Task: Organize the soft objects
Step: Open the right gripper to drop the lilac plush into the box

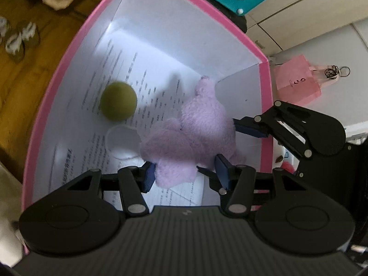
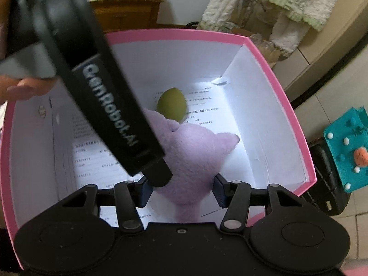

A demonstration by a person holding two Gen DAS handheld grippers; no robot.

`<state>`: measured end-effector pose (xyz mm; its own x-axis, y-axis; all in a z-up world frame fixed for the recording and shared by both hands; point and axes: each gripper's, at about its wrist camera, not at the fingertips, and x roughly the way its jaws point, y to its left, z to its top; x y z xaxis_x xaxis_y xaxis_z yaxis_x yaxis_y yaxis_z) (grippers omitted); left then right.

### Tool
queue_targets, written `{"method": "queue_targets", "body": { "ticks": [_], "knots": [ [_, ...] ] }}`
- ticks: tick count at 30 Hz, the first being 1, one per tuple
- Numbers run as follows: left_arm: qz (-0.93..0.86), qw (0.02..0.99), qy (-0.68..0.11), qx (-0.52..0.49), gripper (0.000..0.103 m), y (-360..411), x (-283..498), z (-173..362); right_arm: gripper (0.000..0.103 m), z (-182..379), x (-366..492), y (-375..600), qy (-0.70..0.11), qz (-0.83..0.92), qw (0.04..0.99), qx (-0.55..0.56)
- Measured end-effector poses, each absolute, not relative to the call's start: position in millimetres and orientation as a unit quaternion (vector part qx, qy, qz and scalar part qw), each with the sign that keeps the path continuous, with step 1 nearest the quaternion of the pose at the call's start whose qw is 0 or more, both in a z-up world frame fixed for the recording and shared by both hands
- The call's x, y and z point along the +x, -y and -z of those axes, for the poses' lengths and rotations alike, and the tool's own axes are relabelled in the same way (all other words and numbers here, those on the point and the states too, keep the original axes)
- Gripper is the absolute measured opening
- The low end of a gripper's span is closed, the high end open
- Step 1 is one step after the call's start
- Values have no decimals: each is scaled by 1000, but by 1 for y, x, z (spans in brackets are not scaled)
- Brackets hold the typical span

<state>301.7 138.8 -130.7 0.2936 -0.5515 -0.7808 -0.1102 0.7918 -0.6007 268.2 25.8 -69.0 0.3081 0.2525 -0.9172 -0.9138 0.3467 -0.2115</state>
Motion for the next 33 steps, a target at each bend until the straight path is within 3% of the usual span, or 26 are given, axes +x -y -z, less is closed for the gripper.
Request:
{"method": "queue_targets", "body": {
  "ticks": [16,21,25,33],
  "knots": [
    [144,735,-599,-282,53,-128,313,145,60,87,285,-44,-445,-423,660,-434],
    [156,773,-572,-225,71,-123,299,122,64,69,280,-36,-435,-435,677,-403],
    [166,796,-554,-180,74,-121,279,103,72,58,268,-29,-419,-443,691,-389],
    [181,846,-490,-106,75,-125,241,60,73,38,250,-16,-411,-407,736,-351]
  ]
}}
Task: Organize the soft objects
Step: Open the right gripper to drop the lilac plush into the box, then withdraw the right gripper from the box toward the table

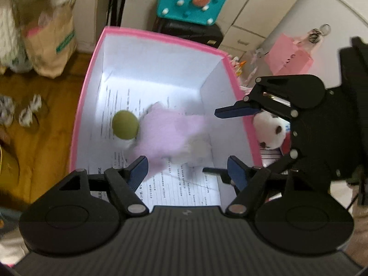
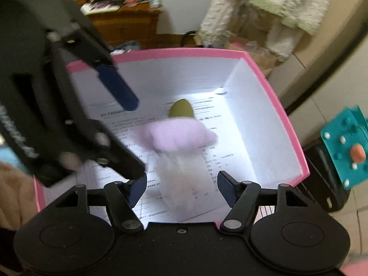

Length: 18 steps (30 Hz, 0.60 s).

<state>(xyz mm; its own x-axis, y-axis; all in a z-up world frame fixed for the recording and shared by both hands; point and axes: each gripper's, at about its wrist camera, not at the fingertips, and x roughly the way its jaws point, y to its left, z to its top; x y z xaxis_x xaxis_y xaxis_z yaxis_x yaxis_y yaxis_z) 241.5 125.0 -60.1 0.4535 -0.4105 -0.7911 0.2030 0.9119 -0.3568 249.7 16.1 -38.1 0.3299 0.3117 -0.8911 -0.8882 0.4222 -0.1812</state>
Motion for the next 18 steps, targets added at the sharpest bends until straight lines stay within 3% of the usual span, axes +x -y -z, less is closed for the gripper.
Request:
{"method": "queue_targets", "body": {
  "ticks": [10,18],
  "knots": [
    [172,879,-440,-65,75,-128,197,28,73,1,217,31,-406,-372,804,-223],
    [165,893,-417,-25,75,-112,164,1,73,-34,176,55,-374,-385,822,-188]
  ]
}}
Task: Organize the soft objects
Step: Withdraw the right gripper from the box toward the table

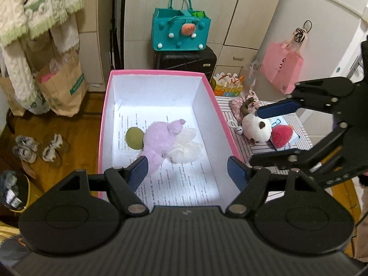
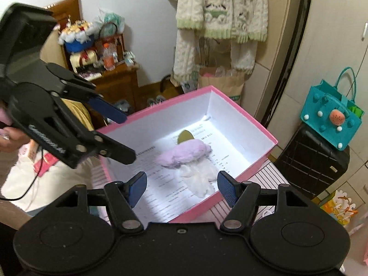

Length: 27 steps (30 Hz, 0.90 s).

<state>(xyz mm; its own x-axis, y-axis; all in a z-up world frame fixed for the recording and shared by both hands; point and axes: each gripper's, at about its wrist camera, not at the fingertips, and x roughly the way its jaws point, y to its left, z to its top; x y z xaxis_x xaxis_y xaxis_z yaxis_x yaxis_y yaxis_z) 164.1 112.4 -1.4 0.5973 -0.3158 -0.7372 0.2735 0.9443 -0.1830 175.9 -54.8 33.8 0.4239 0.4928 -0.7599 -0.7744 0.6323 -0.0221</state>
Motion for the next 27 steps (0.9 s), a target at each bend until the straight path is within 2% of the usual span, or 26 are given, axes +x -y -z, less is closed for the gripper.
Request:
{"method": "queue_targets", "body": {
  "ticks": [13,27],
  "knots": [
    [180,903,-389,24,77,-83,108,-33,73,-65,114,99,-349,-363,845,-179],
    [250,888,-375,85,78,-23,63,-40,73,-67,64,166,-341,-315,870,-165]
  ]
}}
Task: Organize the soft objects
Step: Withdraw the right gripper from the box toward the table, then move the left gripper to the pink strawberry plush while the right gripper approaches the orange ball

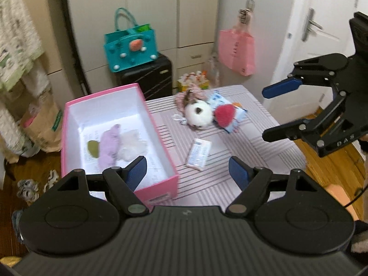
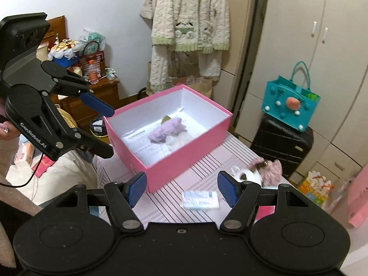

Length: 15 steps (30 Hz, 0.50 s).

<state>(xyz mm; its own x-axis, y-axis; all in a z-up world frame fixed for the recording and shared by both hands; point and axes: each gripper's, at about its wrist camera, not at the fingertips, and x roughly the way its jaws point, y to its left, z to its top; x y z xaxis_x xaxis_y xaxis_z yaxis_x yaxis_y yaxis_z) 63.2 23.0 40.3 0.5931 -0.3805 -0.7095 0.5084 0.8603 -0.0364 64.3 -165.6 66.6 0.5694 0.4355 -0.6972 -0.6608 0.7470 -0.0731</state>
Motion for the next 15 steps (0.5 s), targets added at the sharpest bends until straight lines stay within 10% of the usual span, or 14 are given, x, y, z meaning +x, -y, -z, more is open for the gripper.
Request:
{"method": "queue_targets", "body": {
  "ticks": [15],
  "knots": [
    [320,864,-367,129,78,55,75,-16,73,-24,50,232,-353,-262,888,-136]
  ]
}}
